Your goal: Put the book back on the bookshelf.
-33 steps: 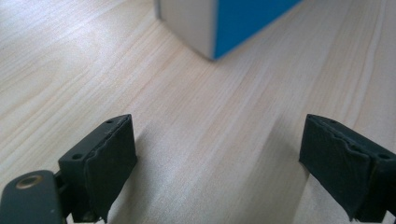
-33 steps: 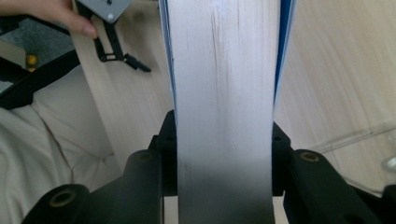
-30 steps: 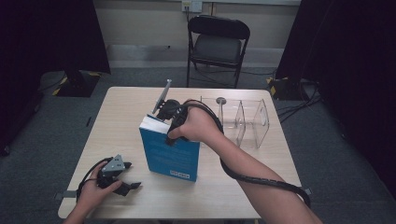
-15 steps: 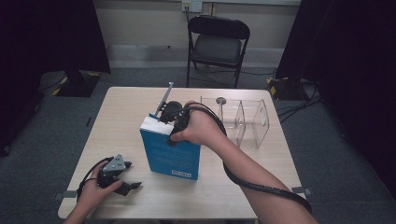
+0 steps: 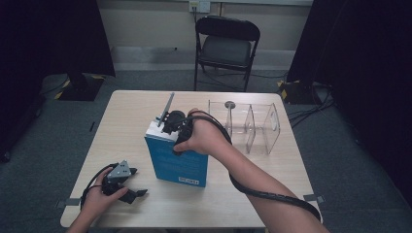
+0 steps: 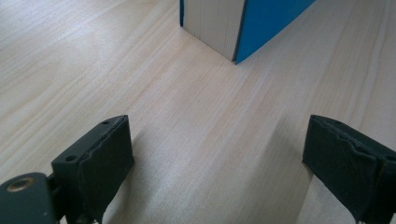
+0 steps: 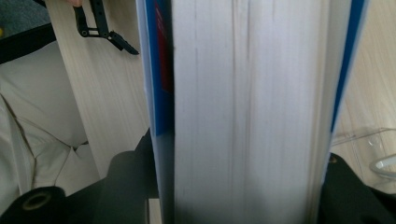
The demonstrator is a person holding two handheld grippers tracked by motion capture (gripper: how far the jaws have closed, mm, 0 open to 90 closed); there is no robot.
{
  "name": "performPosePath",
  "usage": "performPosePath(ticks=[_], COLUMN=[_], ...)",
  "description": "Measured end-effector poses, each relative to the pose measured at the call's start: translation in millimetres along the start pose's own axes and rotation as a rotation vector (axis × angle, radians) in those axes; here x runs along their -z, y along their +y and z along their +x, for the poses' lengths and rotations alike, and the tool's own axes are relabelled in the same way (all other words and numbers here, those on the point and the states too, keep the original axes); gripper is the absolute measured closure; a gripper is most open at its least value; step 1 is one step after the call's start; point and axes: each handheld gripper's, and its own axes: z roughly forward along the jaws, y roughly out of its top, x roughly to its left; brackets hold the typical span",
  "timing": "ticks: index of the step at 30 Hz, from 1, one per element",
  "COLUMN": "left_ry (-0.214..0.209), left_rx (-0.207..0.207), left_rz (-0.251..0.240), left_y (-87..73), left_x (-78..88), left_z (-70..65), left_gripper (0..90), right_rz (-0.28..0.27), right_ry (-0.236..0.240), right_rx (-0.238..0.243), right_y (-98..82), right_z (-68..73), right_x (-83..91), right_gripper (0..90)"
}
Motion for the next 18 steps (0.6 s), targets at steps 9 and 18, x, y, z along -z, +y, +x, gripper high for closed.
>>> performPosePath(ticks=[9, 18], left_ry=[0.002, 0.002], left_rx=[-0.002, -0.002], left_rz=[0.001, 0.002], left_y=[0.1, 0.2], left_x=[-0.1, -0.2], left_z=[0.1, 0.1], left_gripper=[7.5, 7.3], right_rz=[0.006, 0.022], right_ry=[-0.004, 0.015], right_rx=[-0.005, -0.002], right_y=[1.5, 3.3], right_z=[0.8, -0.1], right_x=[-3.6, -12.6], right_gripper=[54.7, 54.2])
